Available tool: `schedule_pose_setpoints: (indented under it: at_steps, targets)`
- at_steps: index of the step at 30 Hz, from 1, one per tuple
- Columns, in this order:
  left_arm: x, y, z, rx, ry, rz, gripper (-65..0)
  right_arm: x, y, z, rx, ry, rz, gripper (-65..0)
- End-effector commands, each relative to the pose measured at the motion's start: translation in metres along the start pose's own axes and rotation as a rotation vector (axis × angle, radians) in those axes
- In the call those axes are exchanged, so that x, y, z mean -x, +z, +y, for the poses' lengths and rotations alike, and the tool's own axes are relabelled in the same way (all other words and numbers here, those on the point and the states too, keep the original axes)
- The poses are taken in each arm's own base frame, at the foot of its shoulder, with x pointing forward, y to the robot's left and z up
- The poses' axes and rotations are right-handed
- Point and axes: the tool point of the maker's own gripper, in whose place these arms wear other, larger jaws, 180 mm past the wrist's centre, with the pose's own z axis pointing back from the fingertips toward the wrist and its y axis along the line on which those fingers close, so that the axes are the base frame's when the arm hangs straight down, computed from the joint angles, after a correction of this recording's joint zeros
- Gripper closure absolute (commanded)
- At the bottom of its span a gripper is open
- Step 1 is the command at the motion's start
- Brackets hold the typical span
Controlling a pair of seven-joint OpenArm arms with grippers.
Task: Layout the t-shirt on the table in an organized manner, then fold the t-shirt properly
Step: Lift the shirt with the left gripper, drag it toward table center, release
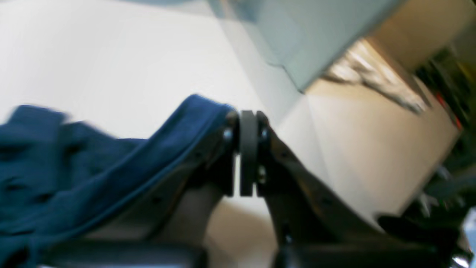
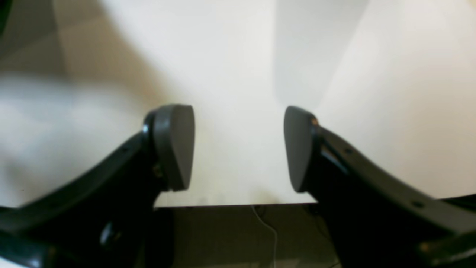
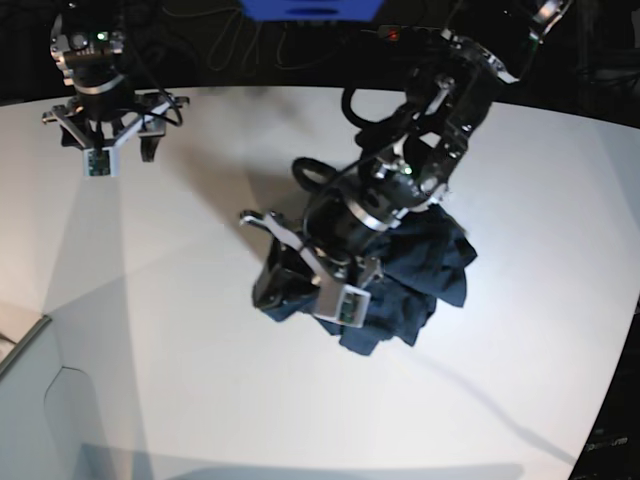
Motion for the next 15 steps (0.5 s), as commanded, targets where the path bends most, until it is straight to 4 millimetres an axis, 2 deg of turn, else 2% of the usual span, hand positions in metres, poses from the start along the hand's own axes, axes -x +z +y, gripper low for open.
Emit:
schedule_pose_setpoints:
  at_steps: [1, 4, 6, 7, 10, 15]
  targets:
    - [-0.015, -0.001, -0.01, 0.034, -0.005, -0.05, -7.8, -0.009, 0.003, -0.003, 0.006, 0.008, -0.037, -38.1]
    - [-0.006, -0.001, -0.022, 0.065, -0.009, -0.027, -24.1, -0.009, 0.003, -0.003, 0.006, 0.008, -0.037, -38.1]
    - [0.004, 0.004, -0.02, 0.066, -0.021, 0.0, -34.1, -0.009, 0.003, -0.003, 0.006, 0.008, -0.037, -38.1]
    - [0.006, 0.009, -0.017, 0.062, -0.025, 0.002, -37.0, -0.009, 0.003, -0.002, 0.004, 0.008, -0.037, -38.1]
    - [0.015, 0.022, 0.0, 0.02, -0.029, 0.025, -38.4, -0.01, 0.003, -0.002, 0.004, 0.008, -0.039, -38.1]
    - [0.035, 0.058, 0.061, -0.162, 0.034, 0.053, -38.5, -0.012, 0.002, -0.001, 0.001, 0.008, -0.045, -38.1]
